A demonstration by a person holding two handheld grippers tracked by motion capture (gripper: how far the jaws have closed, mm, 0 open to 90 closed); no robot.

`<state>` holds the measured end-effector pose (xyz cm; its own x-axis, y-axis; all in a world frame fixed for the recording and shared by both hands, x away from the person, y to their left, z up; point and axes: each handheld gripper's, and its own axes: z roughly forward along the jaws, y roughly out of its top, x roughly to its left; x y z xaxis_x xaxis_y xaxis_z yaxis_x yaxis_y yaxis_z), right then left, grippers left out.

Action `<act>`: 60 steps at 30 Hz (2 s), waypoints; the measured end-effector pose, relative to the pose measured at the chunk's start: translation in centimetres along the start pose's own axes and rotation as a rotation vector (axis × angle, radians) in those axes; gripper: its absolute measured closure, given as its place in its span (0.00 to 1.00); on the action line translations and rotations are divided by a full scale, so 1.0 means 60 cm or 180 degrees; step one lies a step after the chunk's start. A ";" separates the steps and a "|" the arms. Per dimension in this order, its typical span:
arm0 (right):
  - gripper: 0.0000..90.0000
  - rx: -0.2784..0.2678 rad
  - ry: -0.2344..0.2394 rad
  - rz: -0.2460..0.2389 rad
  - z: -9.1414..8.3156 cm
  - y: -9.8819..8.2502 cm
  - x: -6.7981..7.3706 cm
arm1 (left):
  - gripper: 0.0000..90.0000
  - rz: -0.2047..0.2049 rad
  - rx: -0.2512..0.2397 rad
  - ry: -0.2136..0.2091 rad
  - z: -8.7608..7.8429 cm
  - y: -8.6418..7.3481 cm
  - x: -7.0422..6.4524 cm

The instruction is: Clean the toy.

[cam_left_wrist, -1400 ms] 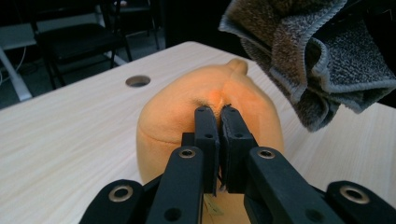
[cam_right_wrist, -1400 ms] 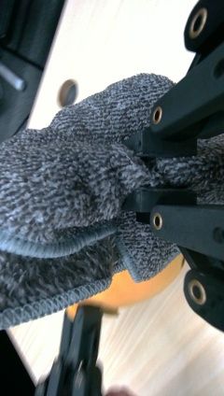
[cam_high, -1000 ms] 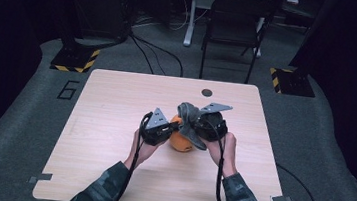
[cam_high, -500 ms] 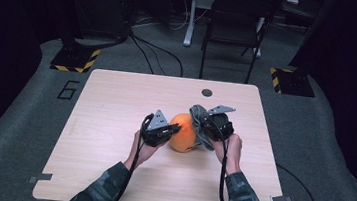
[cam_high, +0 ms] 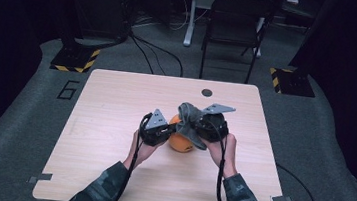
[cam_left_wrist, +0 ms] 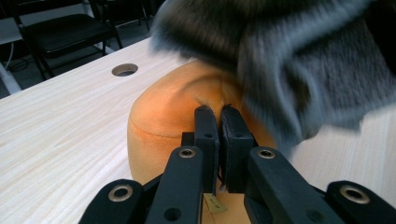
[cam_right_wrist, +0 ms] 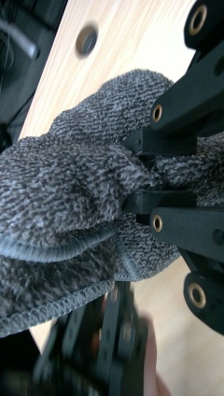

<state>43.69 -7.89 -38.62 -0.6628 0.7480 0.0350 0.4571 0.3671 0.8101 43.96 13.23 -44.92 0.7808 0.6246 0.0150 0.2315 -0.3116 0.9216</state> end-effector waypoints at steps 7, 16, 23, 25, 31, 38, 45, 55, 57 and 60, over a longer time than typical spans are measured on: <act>0.86 0.0162 -0.0202 -0.0235 0.029 -0.010 0.010 | 0.97 -0.0016 0.0016 0.0000 0.002 -0.002 0.000; 0.86 0.0224 -0.0646 -0.0005 0.027 -0.030 -0.046 | 0.97 -0.0008 0.0020 0.0011 0.002 -0.002 0.003; 0.85 0.0017 -0.0687 0.0075 -0.012 -0.025 -0.069 | 0.97 -0.0083 -0.0023 0.0110 -0.004 -0.004 0.015; 0.85 -0.0016 -0.0777 0.0148 -0.029 -0.029 -0.083 | 0.97 -0.0108 -0.0010 0.0136 -0.006 -0.005 0.021; 0.84 0.0132 -0.1034 0.0328 -0.049 -0.074 -0.128 | 0.96 -0.0209 0.0006 0.0258 -0.006 -0.007 0.042; 0.82 0.0409 -0.1123 0.0531 -0.038 -0.141 -0.166 | 0.96 -0.0349 0.0077 0.0480 -0.004 -0.013 0.074; 0.78 0.0575 -0.1091 0.0671 -0.004 -0.177 -0.183 | 0.93 -0.0504 0.0197 0.0633 0.007 -0.013 0.106; 0.49 0.0647 -0.1099 0.0747 0.017 -0.188 -0.196 | 0.68 -0.0705 0.0471 0.0913 0.026 -0.014 0.165; 0.43 0.0636 -0.1073 0.0777 0.015 -0.188 -0.196 | 0.57 -0.0770 0.0500 0.0985 0.026 -0.016 0.174; 0.35 0.0572 -0.1047 0.0783 0.009 -0.186 -0.198 | 0.47 -0.0830 0.0546 0.1022 0.020 -0.018 0.185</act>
<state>46.78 -20.54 -48.40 -0.3109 0.9504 0.0023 0.6926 0.2249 0.6854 53.09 19.65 -46.21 0.4701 0.8802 -0.0648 0.5108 -0.2115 0.8333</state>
